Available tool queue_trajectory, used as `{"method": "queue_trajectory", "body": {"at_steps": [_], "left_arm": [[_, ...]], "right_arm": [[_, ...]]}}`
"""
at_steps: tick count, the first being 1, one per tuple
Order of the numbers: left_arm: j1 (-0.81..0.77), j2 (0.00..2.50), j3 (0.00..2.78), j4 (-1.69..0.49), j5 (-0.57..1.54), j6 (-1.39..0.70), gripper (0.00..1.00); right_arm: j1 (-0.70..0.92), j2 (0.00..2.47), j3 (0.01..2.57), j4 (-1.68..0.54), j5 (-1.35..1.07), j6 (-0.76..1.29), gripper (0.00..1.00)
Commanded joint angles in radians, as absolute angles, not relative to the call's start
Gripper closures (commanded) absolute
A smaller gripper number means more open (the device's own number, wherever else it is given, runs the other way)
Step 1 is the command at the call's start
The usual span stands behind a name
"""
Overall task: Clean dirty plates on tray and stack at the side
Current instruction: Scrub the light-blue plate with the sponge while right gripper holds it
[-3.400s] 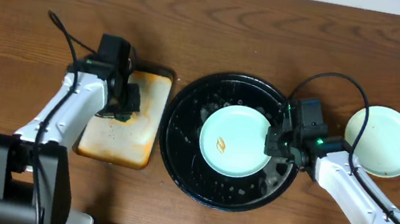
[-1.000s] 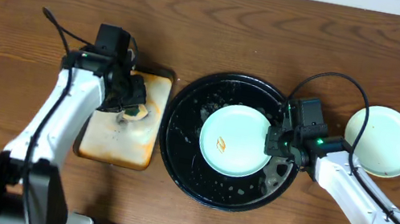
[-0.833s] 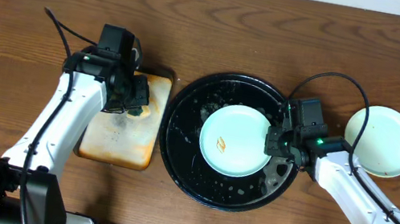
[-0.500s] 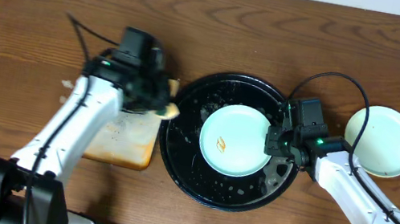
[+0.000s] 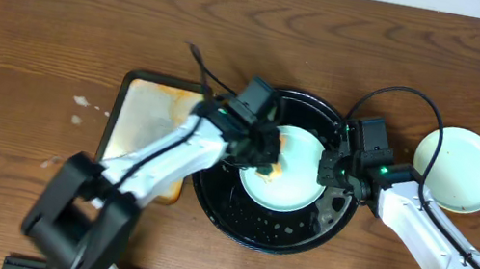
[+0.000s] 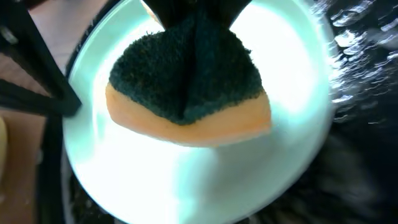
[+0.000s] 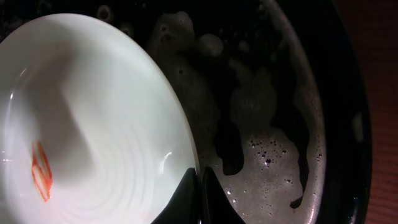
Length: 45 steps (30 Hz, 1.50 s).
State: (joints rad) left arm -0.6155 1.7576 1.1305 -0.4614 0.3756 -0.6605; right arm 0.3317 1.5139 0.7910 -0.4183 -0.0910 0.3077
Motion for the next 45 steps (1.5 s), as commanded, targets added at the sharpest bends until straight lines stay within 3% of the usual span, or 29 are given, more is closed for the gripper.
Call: {"method": "queue_trajectory", "body": {"at_steps": [1, 13, 27, 34, 38, 43, 45], "left_arm": [[-0.642, 1.822, 1.147, -0.403, 0.437, -0.720, 0.92], [-0.618, 1.995, 1.147, -0.447, 0.452, -0.720, 0.92], [-0.548, 2.014, 1.149, -0.556, 0.294, -0.714, 0.92], [-0.599, 2.014, 1.164, -0.553, 0.320, -0.648, 0.92], [-0.615, 2.014, 1.166, -0.553, 0.320, -0.648, 0.92], [-0.615, 2.014, 1.166, -0.554, 0.340, -0.636, 0.92], [-0.615, 2.014, 1.166, -0.555, 0.352, -0.636, 0.92]], "right_arm": [[0.328, 1.511, 0.805, -0.414, -0.079, 0.326, 0.99], [0.329, 1.511, 0.805, -0.415, -0.079, 0.326, 0.99], [0.329, 1.511, 0.805, -0.425, -0.087, 0.324, 0.99], [0.329, 1.517, 0.805, -0.371, -0.175, 0.167, 0.96], [0.329, 1.548, 0.805, -0.364, -0.207, 0.141, 0.99], [0.329, 1.611, 0.805, -0.339, -0.253, 0.128, 0.83], [0.329, 1.633, 0.805, -0.324, -0.284, 0.110, 0.69]]}}
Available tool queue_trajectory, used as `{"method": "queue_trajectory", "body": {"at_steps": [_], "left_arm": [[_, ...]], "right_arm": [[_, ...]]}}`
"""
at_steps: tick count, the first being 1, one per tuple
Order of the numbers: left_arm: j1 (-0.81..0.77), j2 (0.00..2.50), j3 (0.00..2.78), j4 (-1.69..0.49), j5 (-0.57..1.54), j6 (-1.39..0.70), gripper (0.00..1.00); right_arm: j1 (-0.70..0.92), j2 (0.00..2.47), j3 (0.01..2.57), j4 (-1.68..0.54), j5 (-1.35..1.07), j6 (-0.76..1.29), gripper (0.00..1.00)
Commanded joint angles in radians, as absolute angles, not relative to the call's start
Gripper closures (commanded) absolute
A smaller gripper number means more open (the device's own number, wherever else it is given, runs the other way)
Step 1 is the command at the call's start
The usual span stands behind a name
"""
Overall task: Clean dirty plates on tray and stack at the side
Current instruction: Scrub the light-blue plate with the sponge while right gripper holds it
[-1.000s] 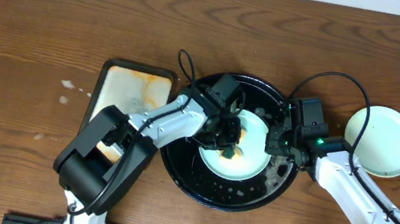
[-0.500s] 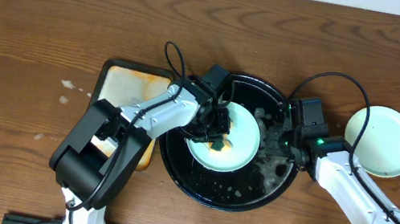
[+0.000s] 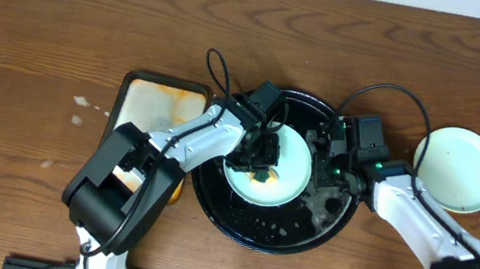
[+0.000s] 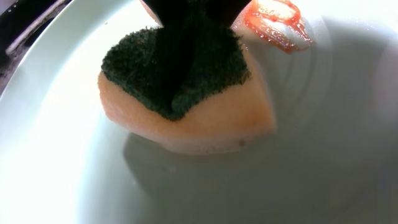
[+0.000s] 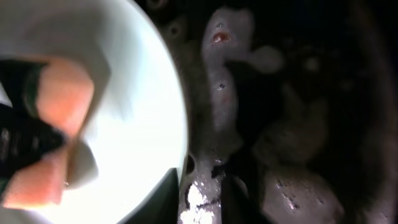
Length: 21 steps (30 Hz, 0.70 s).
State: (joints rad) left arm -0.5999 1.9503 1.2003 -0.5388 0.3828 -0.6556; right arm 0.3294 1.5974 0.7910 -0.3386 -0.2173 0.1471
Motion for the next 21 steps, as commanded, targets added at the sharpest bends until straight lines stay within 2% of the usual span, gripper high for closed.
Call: {"method": "queue_trajectory", "body": {"at_steps": [1, 2, 4, 7, 11, 14, 21], "left_arm": [[-0.616, 2.014, 1.166, -0.556, 0.354, -0.636, 0.92], [-0.618, 2.014, 1.166, -0.557, 0.354, -0.636, 0.92], [-0.623, 2.014, 1.166, -0.556, 0.354, -0.636, 0.92], [-0.628, 2.014, 1.166, -0.556, 0.354, -0.636, 0.92], [-0.635, 2.013, 1.172, -0.557, 0.354, -0.632, 0.92], [-0.636, 2.013, 1.175, -0.557, 0.354, -0.632, 0.92], [-0.636, 2.013, 1.200, -0.573, 0.346, -0.628, 0.92]], "right_arm": [[0.329, 1.639, 0.805, -0.320, -0.295, 0.102, 0.63], [0.329, 1.640, 0.805, -0.317, -0.295, 0.103, 0.60], [0.329, 1.640, 0.805, -0.302, -0.296, 0.103, 0.61], [0.329, 1.641, 0.805, -0.277, -0.294, 0.103, 0.78], [0.329, 1.648, 0.805, -0.243, -0.231, 0.103, 0.94], [0.329, 1.674, 0.805, -0.236, -0.229, 0.115, 0.98], [0.336, 1.765, 0.805, -0.239, -0.228, 0.144, 0.99]]}}
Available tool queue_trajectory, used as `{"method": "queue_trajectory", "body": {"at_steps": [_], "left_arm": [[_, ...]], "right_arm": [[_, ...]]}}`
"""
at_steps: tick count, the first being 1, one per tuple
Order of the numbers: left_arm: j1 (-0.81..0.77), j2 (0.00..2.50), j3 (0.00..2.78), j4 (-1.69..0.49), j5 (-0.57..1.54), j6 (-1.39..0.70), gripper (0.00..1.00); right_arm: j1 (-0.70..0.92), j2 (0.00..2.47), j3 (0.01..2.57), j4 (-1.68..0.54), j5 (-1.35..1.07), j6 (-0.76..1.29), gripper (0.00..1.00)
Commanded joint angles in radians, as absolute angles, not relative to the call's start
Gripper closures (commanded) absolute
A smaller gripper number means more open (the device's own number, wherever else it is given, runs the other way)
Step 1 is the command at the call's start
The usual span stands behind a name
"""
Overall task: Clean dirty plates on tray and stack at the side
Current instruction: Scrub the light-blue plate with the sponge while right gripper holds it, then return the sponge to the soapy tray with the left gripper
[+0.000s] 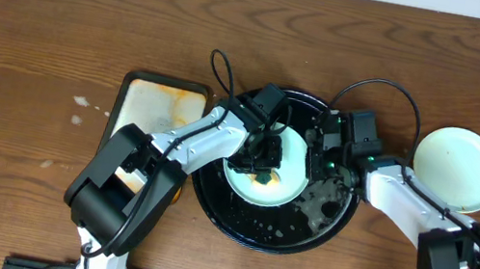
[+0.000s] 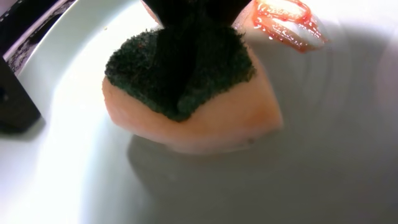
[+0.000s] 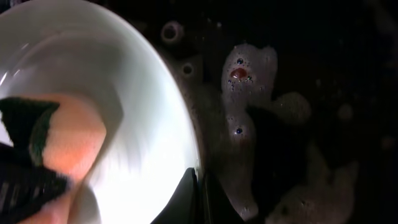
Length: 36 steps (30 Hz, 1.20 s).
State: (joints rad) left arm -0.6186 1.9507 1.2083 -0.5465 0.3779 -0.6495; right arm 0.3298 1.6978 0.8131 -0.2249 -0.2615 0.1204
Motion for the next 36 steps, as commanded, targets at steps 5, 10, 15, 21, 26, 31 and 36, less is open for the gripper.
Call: {"method": "queue_trajectory", "body": {"at_steps": [5, 10, 15, 21, 26, 31, 36], "left_arm": [[-0.630, 2.013, 1.205, -0.631, 0.258, -0.674, 0.92], [-0.582, 2.013, 1.205, -0.690, 0.234, -0.694, 0.92], [-0.489, 2.013, 1.218, -0.751, 0.181, -0.681, 0.92], [-0.455, 2.008, 1.266, -0.778, 0.163, -0.581, 0.92], [-0.455, 1.953, 1.331, -0.854, 0.109, -0.569, 0.92], [-0.443, 1.810, 1.379, -0.937, -0.015, -0.569, 0.92], [-0.381, 1.669, 1.379, -0.974, -0.066, -0.569, 0.92]], "right_arm": [[0.336, 1.761, 0.805, -0.255, -0.123, 0.216, 0.99], [0.324, 1.760, 0.805, -0.306, -0.041, 0.260, 0.99], [0.318, 1.760, 0.805, -0.328, -0.041, 0.269, 0.99], [0.317, 1.760, 0.805, -0.333, -0.041, 0.277, 0.99], [0.317, 1.760, 0.805, -0.334, -0.041, 0.277, 0.99], [0.317, 1.754, 0.805, -0.334, -0.032, 0.277, 0.99], [0.317, 1.704, 0.805, -0.334, -0.022, 0.267, 0.99]]}}
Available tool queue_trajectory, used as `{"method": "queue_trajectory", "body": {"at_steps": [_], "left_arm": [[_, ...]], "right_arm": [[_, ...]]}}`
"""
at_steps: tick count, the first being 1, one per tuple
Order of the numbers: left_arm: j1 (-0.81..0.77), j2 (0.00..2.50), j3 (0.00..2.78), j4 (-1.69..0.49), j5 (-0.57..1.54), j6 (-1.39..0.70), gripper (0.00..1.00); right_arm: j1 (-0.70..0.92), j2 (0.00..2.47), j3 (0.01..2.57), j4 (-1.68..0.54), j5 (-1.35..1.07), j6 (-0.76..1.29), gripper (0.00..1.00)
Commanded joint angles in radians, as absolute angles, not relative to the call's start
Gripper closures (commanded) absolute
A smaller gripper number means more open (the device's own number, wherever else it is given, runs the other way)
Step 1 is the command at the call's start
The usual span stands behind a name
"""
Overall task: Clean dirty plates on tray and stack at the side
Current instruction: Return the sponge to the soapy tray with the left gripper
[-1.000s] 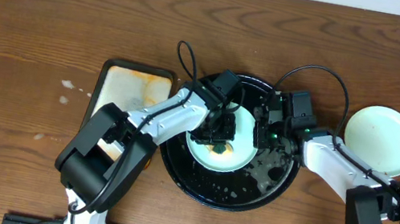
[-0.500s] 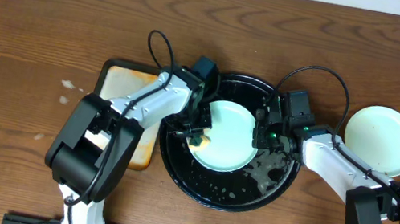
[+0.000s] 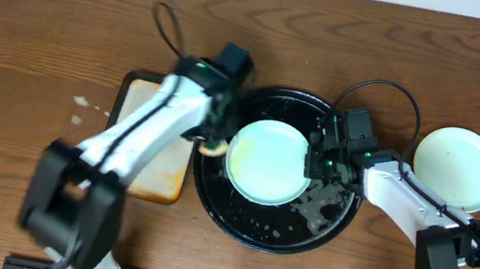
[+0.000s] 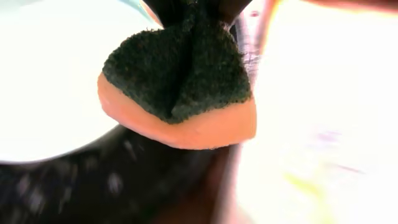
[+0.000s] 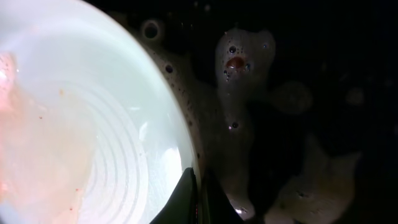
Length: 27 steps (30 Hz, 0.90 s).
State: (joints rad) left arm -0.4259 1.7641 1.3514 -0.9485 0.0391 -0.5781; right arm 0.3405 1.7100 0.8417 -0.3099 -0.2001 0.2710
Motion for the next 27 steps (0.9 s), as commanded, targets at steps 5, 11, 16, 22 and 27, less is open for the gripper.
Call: {"method": "queue_trajectory", "body": {"at_steps": [5, 11, 16, 22, 27], "left_arm": [[-0.273, 1.618, 1.378, -1.013, -0.075, -0.556, 0.91], [-0.117, 1.622, 1.306, -0.999, -0.076, -0.522, 0.90], [-0.030, 1.623, 1.213, -0.918, -0.033, -0.392, 0.84], [-0.032, 1.635, 1.166, -0.878, -0.027, -0.284, 0.75], [-0.032, 1.641, 1.159, -0.869, -0.025, -0.258, 0.41]], "right_arm": [[0.318, 1.605, 0.805, -0.345, -0.012, 0.229, 0.99], [0.337, 1.462, 0.805, -0.383, -0.011, 0.146, 0.99], [0.357, 1.343, 0.805, -0.403, 0.002, 0.118, 0.99], [0.354, 1.340, 0.805, -0.478, -0.040, 0.175, 0.77], [0.353, 1.401, 0.805, -0.498, -0.147, 0.179, 0.53]]}}
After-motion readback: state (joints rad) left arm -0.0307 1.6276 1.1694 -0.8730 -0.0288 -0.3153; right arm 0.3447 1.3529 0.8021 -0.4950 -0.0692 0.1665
